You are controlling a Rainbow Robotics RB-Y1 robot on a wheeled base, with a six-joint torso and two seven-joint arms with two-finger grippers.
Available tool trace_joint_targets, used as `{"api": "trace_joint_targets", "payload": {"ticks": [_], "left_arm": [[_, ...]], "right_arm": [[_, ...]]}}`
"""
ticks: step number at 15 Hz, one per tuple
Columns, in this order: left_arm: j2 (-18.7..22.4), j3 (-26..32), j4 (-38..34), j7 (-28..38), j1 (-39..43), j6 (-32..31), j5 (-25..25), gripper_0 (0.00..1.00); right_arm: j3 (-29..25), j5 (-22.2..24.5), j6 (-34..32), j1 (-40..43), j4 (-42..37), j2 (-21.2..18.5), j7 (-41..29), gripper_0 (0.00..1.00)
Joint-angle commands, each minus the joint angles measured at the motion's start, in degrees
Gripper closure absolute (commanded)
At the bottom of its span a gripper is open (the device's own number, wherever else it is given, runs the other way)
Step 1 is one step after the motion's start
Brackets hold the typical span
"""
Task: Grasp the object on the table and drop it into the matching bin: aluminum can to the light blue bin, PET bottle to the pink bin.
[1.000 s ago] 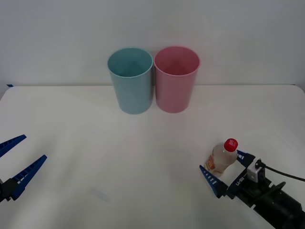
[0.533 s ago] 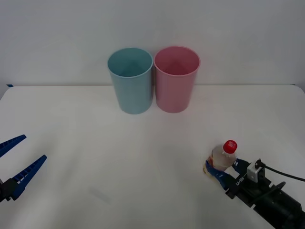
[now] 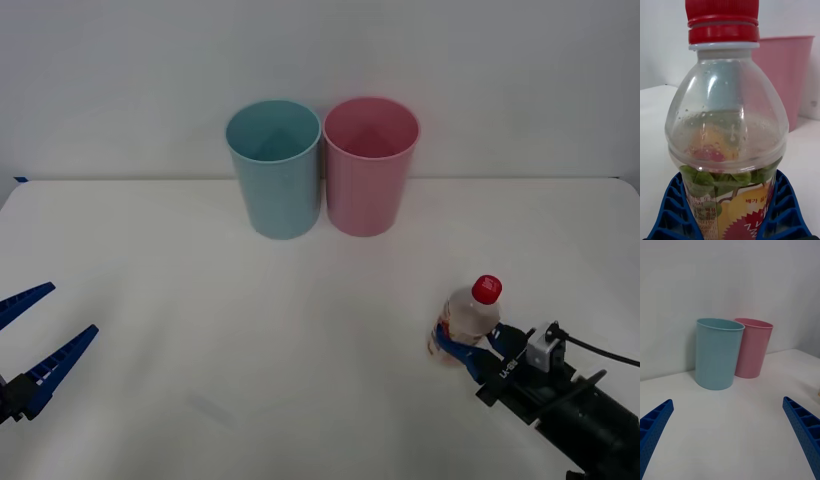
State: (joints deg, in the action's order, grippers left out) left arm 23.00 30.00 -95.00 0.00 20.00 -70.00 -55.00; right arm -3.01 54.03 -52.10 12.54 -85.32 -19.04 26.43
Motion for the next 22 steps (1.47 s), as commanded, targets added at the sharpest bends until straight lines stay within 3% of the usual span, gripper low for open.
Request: {"api": "trace_joint_targets", "payload": {"ticks": [1, 5, 11, 16, 22], "left_arm": [[0.0, 0.0, 0.0, 0.0, 0.0, 0.0, 0.0, 0.00], [0.0, 0.0, 0.0, 0.0, 0.0, 0.0, 0.0, 0.00], [0.0, 0.0, 0.0, 0.0, 0.0, 0.0, 0.0, 0.00], [0.0, 0.0, 0.0, 0.0, 0.0, 0.0, 0.0, 0.00], [0.0, 0.0, 0.0, 0.0, 0.0, 0.0, 0.0, 0.00]], "right_arm": [[1.1, 0.0, 2.4, 2.1, -7.9, -2.0, -7.5, 1.00], [3.5, 0.0, 10.2, 3.3, -19.2, -5.7, -17.4, 1.00], [3.9, 0.2, 17.9, 1.8, -29.6, -11.7, -28.1, 1.00], [3.9, 0.4, 20.3, -4.0, -31.5, -15.3, -35.7, 1.00], [6.5, 4.2, 26.7, -13.4, -31.1, -20.2, -44.5, 1.00]]}}
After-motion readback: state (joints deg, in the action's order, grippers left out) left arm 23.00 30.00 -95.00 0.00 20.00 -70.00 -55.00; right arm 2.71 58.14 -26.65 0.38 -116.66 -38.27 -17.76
